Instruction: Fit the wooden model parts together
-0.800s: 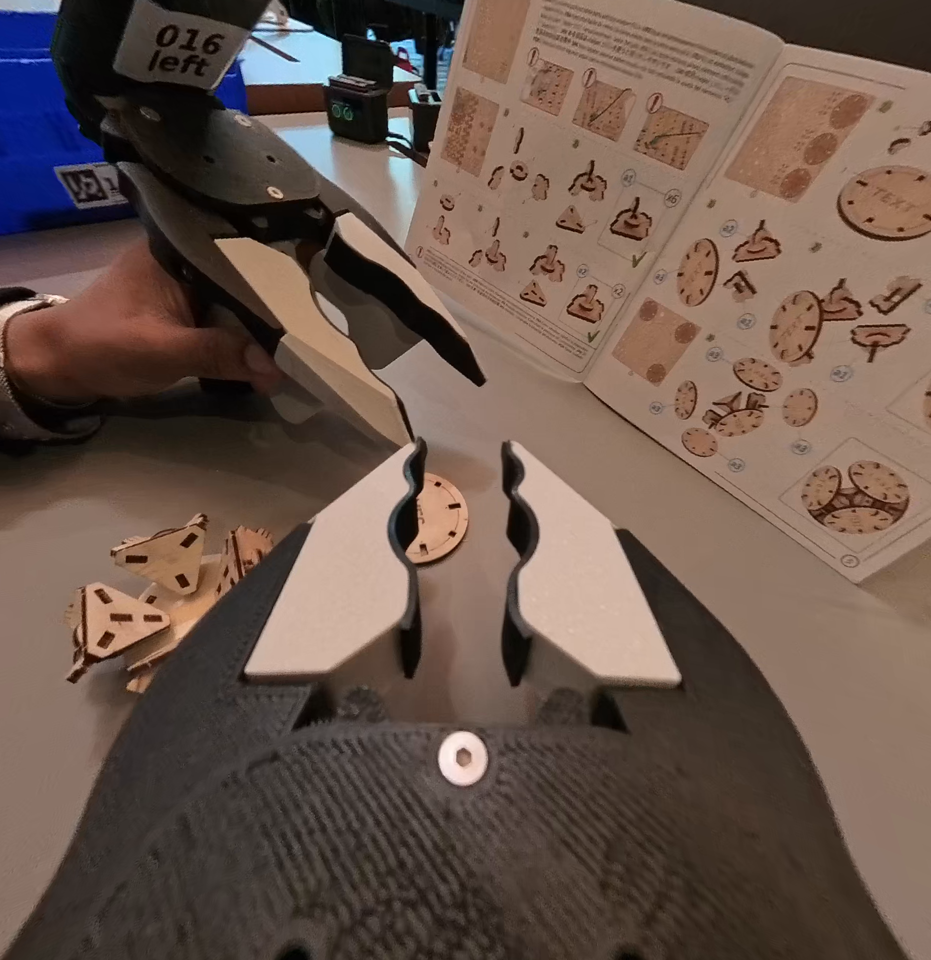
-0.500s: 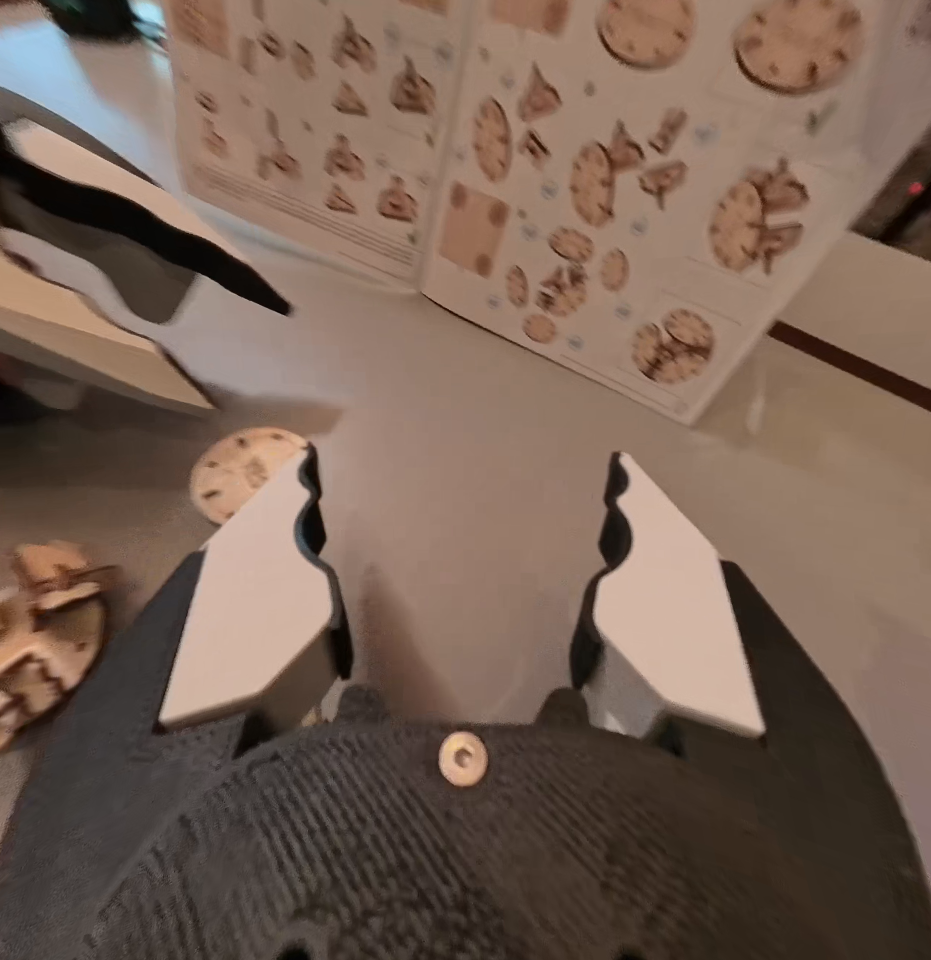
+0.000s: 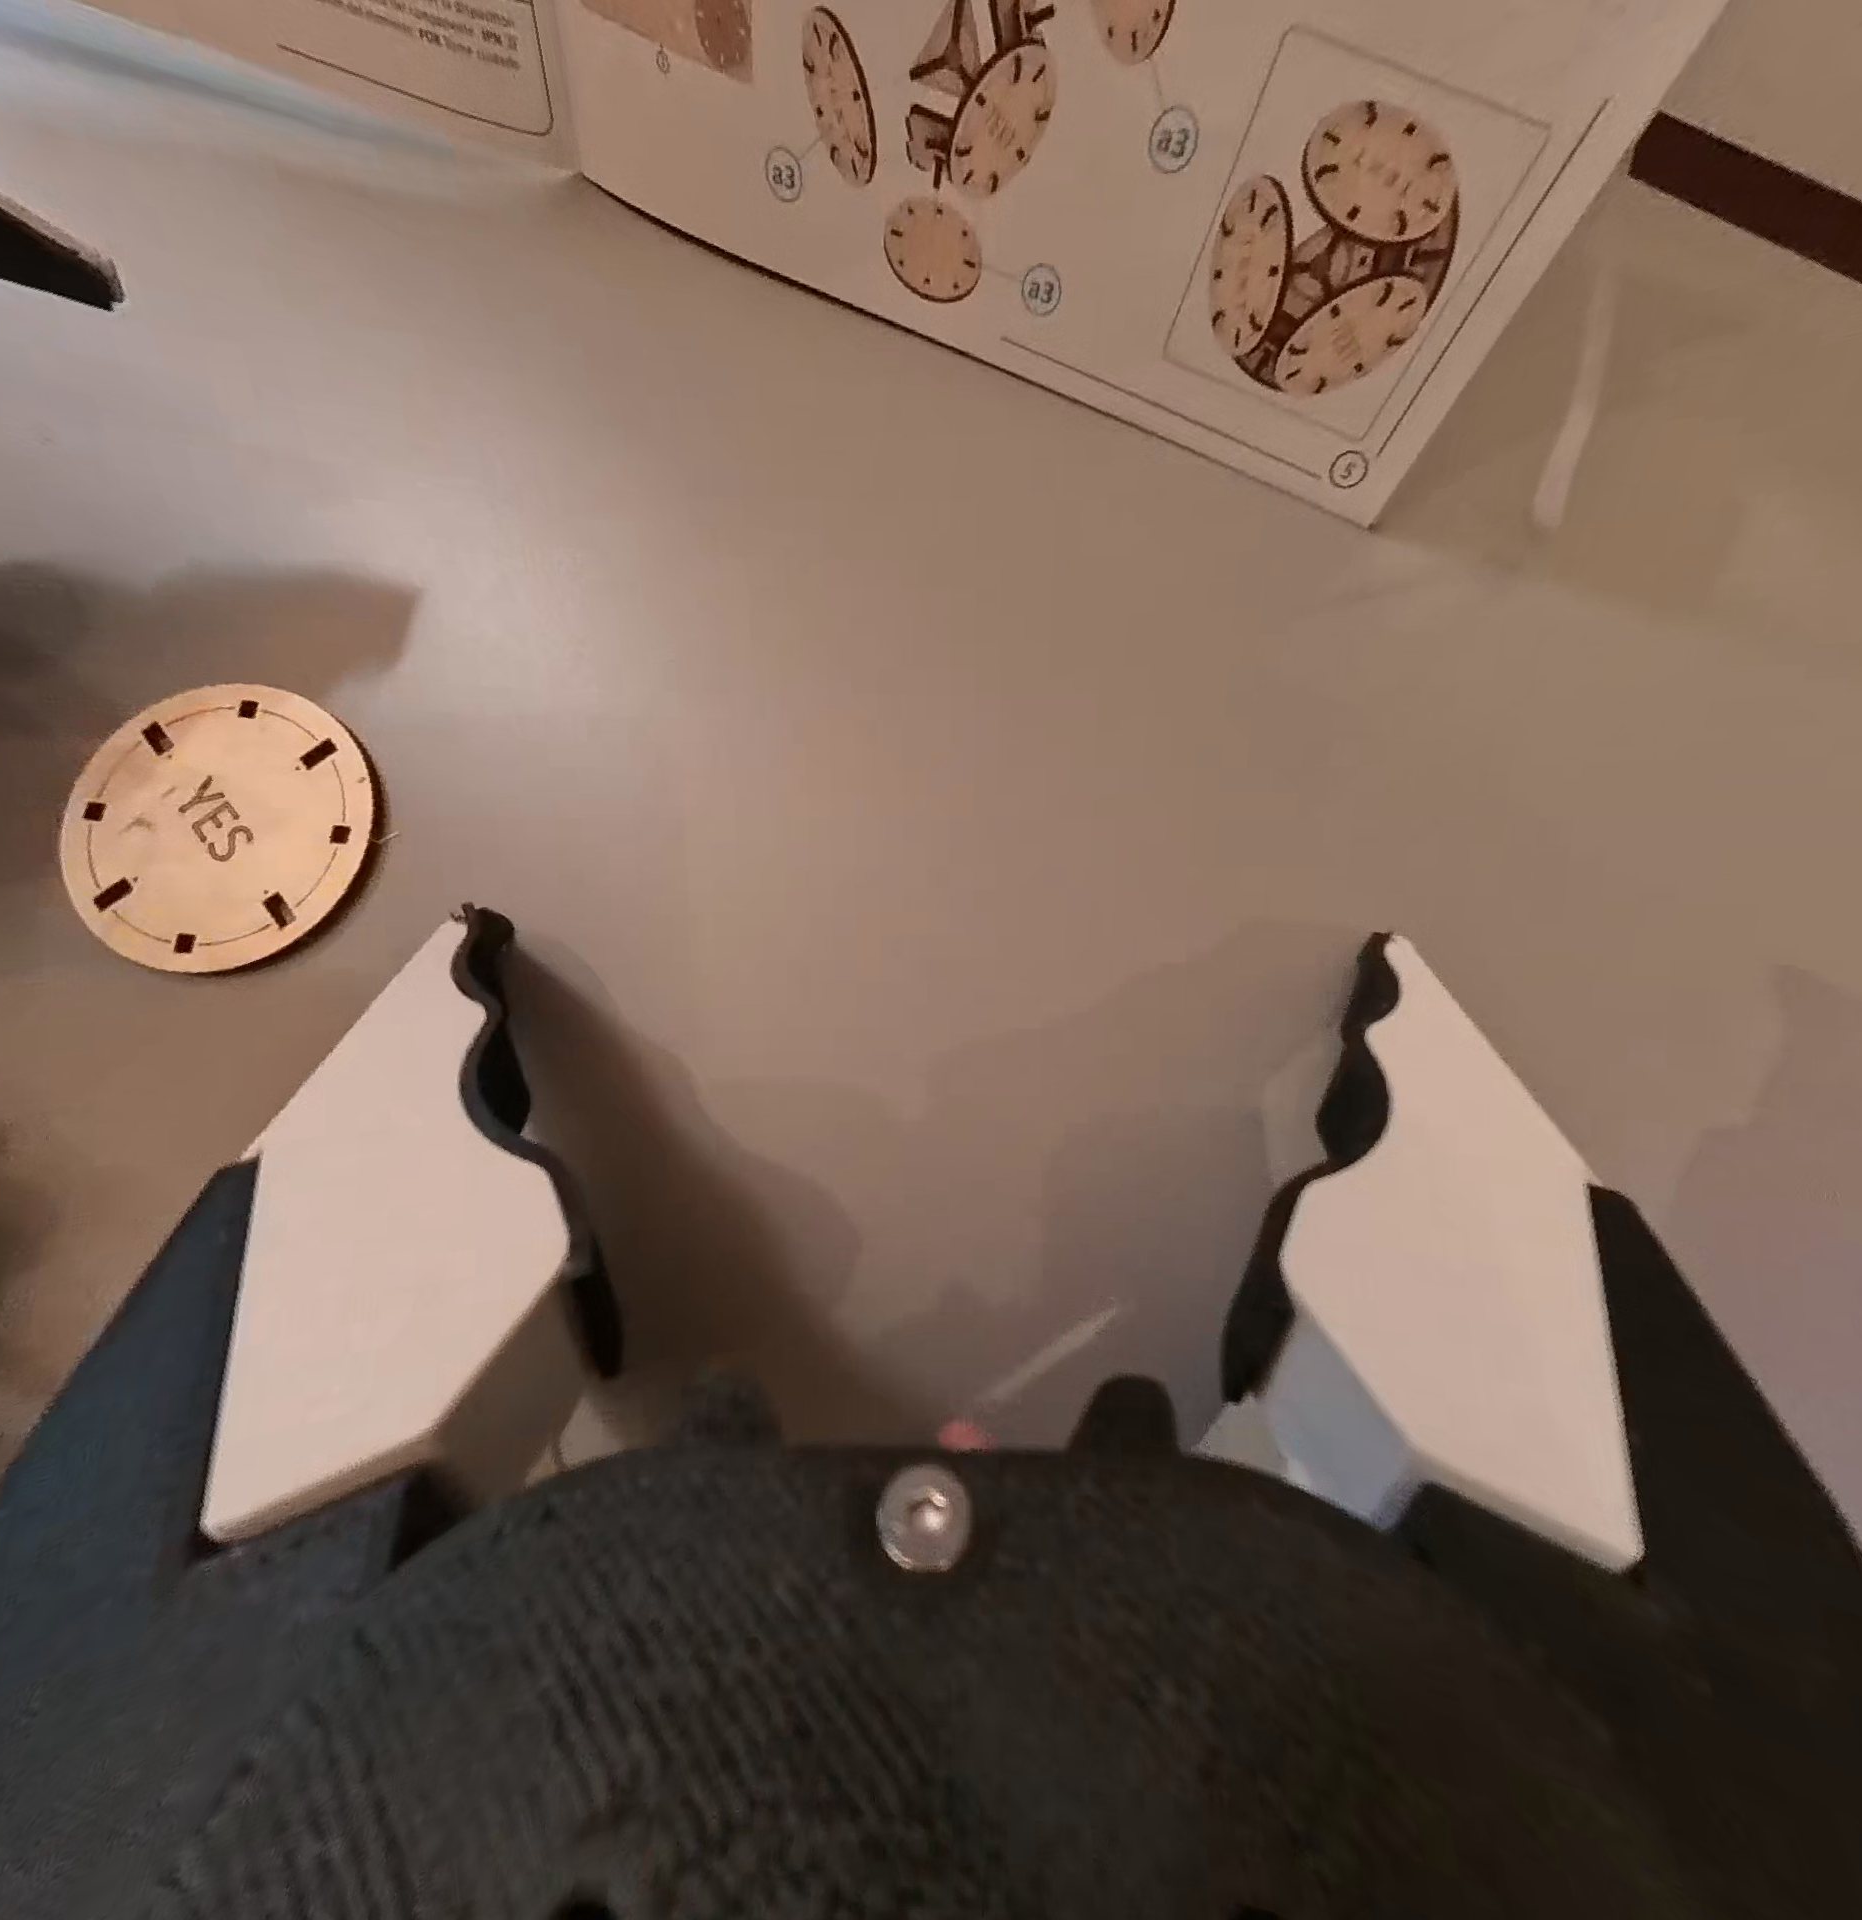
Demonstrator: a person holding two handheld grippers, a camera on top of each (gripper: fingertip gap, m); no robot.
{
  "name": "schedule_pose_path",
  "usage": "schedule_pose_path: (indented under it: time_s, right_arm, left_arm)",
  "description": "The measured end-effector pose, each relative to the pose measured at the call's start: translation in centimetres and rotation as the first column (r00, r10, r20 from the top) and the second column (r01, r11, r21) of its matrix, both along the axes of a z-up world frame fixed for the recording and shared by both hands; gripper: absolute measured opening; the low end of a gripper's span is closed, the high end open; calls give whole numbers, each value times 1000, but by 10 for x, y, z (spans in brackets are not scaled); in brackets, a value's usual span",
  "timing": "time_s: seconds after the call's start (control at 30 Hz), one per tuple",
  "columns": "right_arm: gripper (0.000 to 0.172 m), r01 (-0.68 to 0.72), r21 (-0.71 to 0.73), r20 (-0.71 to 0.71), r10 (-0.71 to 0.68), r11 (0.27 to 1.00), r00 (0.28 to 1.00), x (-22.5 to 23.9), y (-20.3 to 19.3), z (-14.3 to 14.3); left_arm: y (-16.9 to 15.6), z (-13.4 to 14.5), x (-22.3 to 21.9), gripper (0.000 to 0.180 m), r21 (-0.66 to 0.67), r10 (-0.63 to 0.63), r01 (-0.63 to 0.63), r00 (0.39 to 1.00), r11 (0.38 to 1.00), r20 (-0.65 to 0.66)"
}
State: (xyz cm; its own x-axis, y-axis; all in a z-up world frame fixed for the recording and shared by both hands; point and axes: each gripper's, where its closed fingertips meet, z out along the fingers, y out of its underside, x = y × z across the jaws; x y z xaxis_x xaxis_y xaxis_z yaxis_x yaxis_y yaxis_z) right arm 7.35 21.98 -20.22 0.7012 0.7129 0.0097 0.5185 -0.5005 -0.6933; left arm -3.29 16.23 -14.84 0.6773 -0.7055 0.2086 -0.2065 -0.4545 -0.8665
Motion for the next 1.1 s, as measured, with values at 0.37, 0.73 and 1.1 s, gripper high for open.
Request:
schedule_pose_path:
  time_s: [0.37, 0.73, 1.1]
  right_arm:
    - [159, 10, -5, 5, -10, 1000, 1000, 1, 1, -1]
    - [159, 10, -5, 5, -10, 1000, 1000, 1, 1, -1]
    - [159, 10, -5, 5, -10, 1000, 1000, 1, 1, -1]
  left_arm:
    - [-1, 0, 1, 61, 0, -5, 5, 1000, 1000, 0]
    - [0, 0, 0, 61, 6, 5, -5, 1000, 1000, -2]
    - [-1, -1, 1, 61, 15, 3, -2, 1000, 1000, -23]
